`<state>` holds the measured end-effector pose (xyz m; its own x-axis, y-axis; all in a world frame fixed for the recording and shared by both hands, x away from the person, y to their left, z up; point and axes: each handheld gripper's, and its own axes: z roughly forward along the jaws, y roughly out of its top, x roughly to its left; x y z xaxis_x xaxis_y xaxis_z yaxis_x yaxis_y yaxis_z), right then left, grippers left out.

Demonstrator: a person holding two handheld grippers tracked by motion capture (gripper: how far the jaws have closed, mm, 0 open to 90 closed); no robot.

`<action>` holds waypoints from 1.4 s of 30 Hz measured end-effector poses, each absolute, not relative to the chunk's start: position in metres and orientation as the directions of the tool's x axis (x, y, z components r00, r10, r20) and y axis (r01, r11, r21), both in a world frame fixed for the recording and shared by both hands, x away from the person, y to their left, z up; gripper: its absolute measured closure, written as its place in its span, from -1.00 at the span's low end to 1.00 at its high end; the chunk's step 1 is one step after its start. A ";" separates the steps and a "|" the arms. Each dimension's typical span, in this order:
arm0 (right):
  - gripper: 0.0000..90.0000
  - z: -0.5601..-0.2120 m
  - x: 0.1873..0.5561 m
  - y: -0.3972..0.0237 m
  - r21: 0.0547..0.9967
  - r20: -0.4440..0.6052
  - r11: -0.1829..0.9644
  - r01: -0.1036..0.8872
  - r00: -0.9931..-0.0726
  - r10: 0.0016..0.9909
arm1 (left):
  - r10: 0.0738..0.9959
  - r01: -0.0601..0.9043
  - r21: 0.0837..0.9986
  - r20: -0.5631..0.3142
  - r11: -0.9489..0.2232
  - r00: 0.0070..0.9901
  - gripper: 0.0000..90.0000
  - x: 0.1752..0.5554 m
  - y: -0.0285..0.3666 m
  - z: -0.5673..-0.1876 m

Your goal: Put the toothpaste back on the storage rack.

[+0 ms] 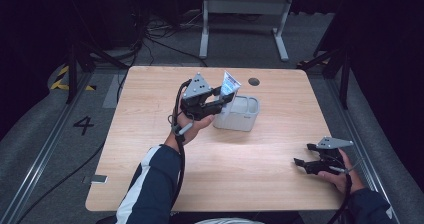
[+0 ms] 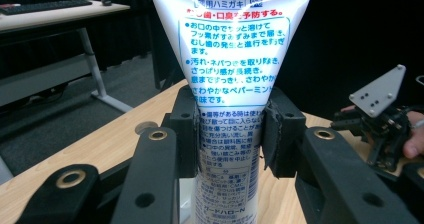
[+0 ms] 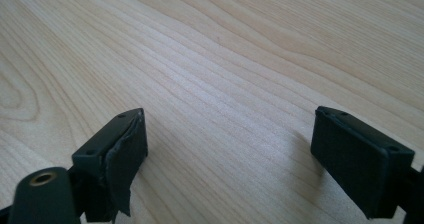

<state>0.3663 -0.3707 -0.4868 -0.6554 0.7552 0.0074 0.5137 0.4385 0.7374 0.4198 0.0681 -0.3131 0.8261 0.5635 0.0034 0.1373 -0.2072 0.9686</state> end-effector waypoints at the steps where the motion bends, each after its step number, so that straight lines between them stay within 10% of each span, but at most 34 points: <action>1: -0.66 -0.487 0.366 -0.371 0.737 0.007 0.439 0.513 -0.656 0.755 | 0.567 0.137 0.969 0.003 -0.205 0.824 0.45 0.422 0.067 -0.313; 42: -0.66 -0.487 0.366 -0.371 0.737 0.004 0.443 0.511 -0.658 0.753 | 0.576 0.159 0.959 0.006 -0.235 0.817 0.44 0.478 0.014 -0.341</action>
<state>0.3660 -0.3710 -0.4868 -0.6579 0.7531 0.0042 0.5112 0.4425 0.7368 0.4778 0.0144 -0.3411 0.8174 0.5760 0.0059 0.1589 -0.2353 0.9589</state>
